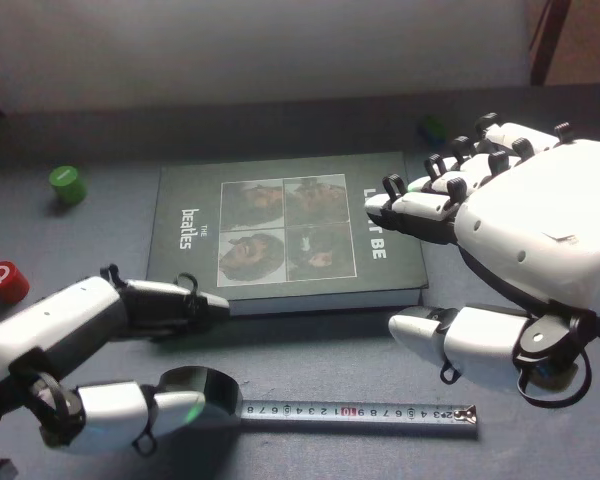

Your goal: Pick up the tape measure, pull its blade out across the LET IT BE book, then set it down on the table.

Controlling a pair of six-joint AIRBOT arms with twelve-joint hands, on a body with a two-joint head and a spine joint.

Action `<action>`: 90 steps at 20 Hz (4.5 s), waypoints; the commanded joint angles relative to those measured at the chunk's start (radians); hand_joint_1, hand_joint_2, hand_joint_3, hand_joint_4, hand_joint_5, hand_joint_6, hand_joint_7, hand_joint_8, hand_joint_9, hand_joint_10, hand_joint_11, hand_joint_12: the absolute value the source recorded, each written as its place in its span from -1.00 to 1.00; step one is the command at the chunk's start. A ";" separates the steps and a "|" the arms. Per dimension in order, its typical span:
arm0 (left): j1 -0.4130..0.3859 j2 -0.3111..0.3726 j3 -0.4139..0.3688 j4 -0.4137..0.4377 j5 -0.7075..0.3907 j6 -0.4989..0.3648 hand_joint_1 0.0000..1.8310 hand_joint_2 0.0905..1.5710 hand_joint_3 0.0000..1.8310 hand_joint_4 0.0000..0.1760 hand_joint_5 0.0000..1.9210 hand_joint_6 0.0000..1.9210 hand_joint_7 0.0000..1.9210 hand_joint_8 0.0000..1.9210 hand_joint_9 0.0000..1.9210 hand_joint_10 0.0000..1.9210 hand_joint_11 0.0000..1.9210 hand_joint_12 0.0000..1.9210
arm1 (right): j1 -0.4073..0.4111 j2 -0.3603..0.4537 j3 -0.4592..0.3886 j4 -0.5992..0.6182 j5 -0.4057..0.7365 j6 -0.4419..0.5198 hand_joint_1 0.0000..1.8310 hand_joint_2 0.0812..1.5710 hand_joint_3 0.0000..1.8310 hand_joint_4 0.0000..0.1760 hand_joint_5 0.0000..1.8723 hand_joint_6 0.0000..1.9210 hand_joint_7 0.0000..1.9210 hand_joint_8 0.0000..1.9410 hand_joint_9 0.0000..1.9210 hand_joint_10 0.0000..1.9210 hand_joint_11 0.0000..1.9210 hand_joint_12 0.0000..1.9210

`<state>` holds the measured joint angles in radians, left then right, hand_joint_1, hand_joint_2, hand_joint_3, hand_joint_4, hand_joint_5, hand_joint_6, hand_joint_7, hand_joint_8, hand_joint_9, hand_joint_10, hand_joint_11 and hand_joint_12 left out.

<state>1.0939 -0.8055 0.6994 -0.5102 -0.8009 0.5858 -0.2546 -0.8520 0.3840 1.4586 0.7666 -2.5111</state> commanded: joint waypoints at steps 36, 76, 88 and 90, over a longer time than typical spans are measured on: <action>0.071 -0.142 0.081 -0.003 -0.136 0.058 0.29 0.37 -1.00 -1.00 -0.38 -0.99 -0.30 -0.98 -0.33 -0.98 -0.69 -0.12 | 0.003 0.005 -0.003 -0.068 0.007 -0.003 -0.71 0.54 -1.00 0.24 -0.72 -1.00 -0.65 -1.00 -0.69 -1.00 -0.98 -0.01; -0.439 0.067 0.262 0.133 0.219 0.010 0.50 0.39 -1.00 -1.00 0.02 -0.21 -0.01 0.10 -0.07 0.39 -0.10 0.28 | 0.286 -0.427 0.415 0.339 0.064 -0.348 0.04 0.33 -1.00 -1.00 -0.54 -0.99 -0.53 -1.00 -0.58 -0.99 -0.96 -0.08; -0.442 0.065 0.261 0.080 0.200 -0.005 0.50 0.39 -1.00 -1.00 0.03 -0.23 -0.01 0.10 -0.07 0.39 -0.11 0.28 | 0.276 -0.526 0.535 0.365 0.074 -0.306 0.08 0.35 -1.00 -1.00 -0.48 -0.98 -0.44 -0.98 -0.47 -0.97 -0.85 -0.06; -0.442 0.065 0.262 0.082 0.201 -0.010 0.50 0.39 -1.00 -1.00 0.04 -0.24 -0.03 0.13 -0.06 0.39 -0.10 0.28 | 0.275 -0.540 0.554 0.365 0.082 -0.300 0.09 0.36 -1.00 -1.00 -0.44 -0.99 -0.39 -0.99 -0.42 -0.98 -0.81 -0.05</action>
<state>0.6647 -0.7403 0.9569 -0.4309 -0.4789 0.5930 0.0143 -1.3975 0.9371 1.9045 0.8505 -2.8162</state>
